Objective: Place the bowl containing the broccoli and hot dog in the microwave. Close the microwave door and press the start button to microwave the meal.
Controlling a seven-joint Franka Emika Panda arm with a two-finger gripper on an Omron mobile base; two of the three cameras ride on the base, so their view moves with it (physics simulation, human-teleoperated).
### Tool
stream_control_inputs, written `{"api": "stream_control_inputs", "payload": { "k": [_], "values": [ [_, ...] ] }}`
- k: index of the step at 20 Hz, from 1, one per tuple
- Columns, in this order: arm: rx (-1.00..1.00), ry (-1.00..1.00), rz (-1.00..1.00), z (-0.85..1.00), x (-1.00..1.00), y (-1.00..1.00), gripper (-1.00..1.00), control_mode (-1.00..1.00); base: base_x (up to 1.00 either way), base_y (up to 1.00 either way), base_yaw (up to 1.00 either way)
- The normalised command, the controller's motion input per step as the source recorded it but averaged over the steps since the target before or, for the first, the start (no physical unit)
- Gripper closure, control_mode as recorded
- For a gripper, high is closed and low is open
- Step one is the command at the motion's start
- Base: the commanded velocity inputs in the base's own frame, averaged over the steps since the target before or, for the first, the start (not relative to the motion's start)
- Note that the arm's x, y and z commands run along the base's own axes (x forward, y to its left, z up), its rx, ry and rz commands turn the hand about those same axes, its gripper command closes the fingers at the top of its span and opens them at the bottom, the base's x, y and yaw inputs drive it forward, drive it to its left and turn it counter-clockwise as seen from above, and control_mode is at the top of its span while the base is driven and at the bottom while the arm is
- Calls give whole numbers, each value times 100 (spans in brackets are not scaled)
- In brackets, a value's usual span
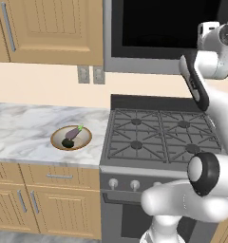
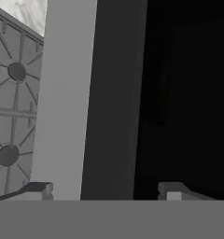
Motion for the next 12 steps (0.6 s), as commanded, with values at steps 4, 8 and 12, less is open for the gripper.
{"api": "stream_control_inputs", "payload": {
  "k": [4, 8, 12],
  "values": [
    [3, -4, 6, -24, -100, -45, -100, -100, 0, 0, 0],
    [4, -6, 12, 0, -100, -35, -100, -100, 0, 0, 0],
    [1, -4, 15, 0, -100, -33, -100, -100, 0, 0, 0]
  ]
}}
